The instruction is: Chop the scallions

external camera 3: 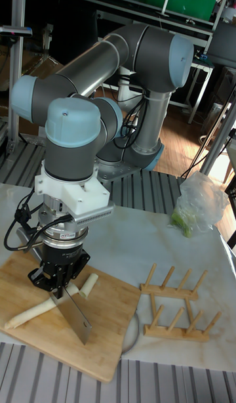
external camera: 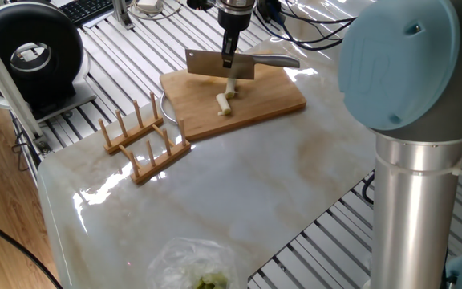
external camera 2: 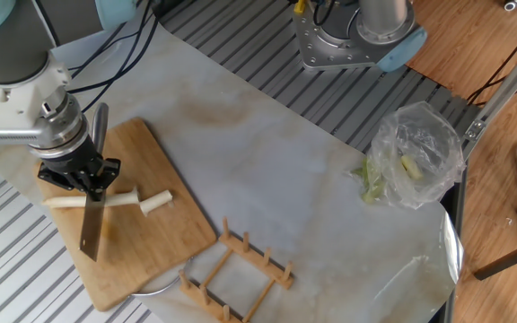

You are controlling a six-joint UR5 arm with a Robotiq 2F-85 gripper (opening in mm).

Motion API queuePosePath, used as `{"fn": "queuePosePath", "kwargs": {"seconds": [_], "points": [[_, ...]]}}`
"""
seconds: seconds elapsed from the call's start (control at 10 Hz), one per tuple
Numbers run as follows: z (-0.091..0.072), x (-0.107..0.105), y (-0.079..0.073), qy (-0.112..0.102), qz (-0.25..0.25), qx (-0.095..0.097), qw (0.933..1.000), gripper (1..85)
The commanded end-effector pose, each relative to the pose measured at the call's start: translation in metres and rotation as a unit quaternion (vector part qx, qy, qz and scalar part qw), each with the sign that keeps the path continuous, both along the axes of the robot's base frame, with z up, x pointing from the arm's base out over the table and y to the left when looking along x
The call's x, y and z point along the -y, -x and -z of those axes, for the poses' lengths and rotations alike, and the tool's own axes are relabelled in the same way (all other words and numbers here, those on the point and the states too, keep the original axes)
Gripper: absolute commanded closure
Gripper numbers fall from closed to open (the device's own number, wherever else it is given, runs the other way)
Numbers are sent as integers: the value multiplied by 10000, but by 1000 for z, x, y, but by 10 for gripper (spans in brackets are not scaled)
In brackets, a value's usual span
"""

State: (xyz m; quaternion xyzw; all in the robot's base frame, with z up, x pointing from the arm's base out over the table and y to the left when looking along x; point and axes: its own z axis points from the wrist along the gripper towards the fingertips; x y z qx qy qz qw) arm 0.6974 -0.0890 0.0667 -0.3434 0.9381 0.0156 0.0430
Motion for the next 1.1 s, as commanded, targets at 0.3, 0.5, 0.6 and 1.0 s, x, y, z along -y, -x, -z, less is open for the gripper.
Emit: {"fn": "queuePosePath", "kwargs": {"seconds": [0.3, 0.5, 0.6, 1.0], "points": [[0, 2, -1, -19, -17, -33, 10000, 843], [0, 3, -2, -11, -26, -56, 10000, 843], [0, 3, -1, -11, -26, -64, 10000, 843], [3, 4, 0, 90, -52, -147, 9998, 843]]}}
